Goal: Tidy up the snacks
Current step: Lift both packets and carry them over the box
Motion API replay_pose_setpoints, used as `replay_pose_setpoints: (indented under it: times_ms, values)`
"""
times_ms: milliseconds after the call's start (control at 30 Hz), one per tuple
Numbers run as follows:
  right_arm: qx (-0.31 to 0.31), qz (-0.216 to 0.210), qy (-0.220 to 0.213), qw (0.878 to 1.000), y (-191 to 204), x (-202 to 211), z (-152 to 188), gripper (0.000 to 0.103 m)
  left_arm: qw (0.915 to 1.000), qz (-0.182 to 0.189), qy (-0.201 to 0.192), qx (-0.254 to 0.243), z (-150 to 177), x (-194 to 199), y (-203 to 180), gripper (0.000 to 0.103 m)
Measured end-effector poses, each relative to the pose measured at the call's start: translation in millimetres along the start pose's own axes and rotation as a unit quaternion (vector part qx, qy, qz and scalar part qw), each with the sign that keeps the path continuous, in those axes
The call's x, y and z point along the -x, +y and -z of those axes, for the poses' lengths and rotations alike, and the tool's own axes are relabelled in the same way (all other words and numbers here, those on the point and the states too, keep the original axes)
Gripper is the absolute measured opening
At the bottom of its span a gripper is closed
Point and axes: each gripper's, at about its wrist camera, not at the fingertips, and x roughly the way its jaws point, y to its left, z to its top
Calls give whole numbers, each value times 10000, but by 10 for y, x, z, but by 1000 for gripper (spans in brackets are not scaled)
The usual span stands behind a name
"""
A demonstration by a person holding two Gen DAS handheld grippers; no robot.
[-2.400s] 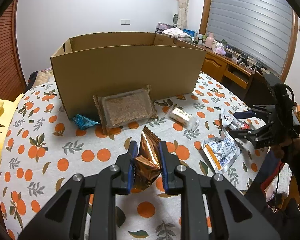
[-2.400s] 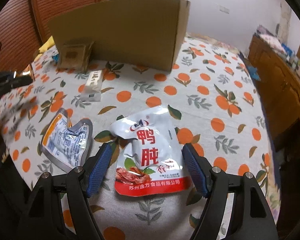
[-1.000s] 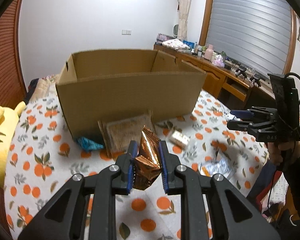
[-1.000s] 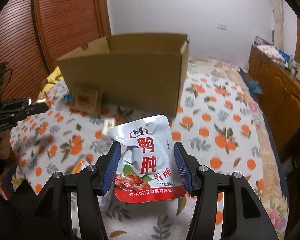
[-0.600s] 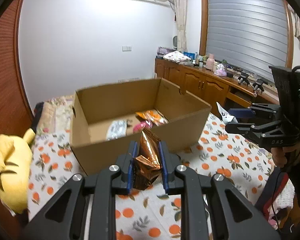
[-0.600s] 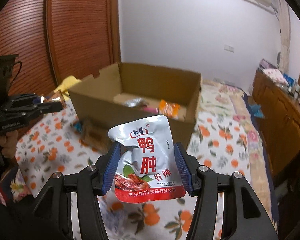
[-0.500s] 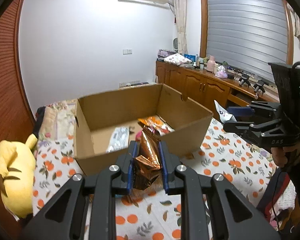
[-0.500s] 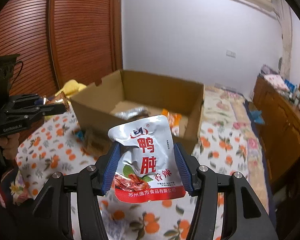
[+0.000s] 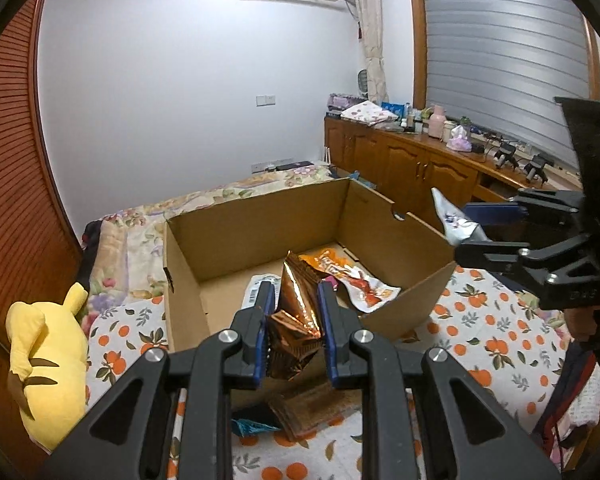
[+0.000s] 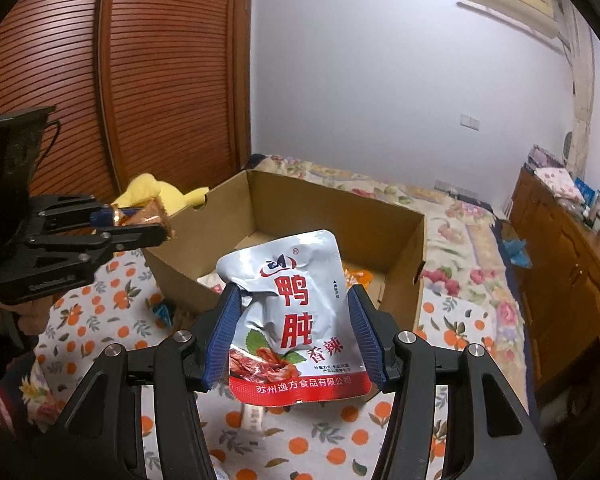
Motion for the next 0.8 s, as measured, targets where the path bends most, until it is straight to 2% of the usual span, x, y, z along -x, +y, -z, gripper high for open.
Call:
replay_pose_setpoints:
  times_ms: [367,800]
  values:
    - [-138,-152,204,9996,-77,-205,-64,56,9988,-94,461,139,-23,-455,175,20]
    - [-334,29,384,9987,-129,-578,-207,56,9969,-229,575,479,-37,-690,423,24]
